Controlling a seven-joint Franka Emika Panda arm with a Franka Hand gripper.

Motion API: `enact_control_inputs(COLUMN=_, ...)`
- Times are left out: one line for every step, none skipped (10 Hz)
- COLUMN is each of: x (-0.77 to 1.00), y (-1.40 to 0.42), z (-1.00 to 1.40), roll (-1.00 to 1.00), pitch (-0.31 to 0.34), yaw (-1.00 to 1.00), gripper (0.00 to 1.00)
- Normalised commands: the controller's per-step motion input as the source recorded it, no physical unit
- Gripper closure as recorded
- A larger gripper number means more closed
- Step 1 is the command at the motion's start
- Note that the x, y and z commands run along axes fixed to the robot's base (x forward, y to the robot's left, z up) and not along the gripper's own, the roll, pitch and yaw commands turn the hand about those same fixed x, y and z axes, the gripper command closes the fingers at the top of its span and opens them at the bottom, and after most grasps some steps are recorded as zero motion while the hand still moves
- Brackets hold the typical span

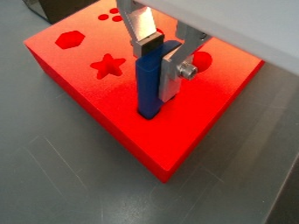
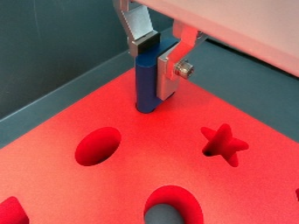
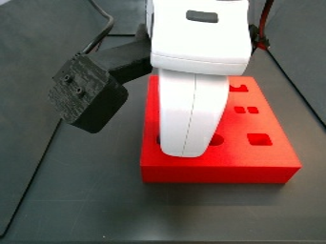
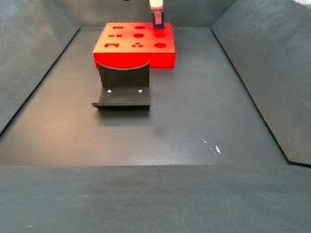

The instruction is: Insert the square-circle object.

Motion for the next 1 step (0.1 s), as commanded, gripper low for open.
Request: enact_control_inputs(x=0.00, y=0.00, z=0.00, roll=0.00, pitch=0.000, yaw=0.00, gripper=1.00)
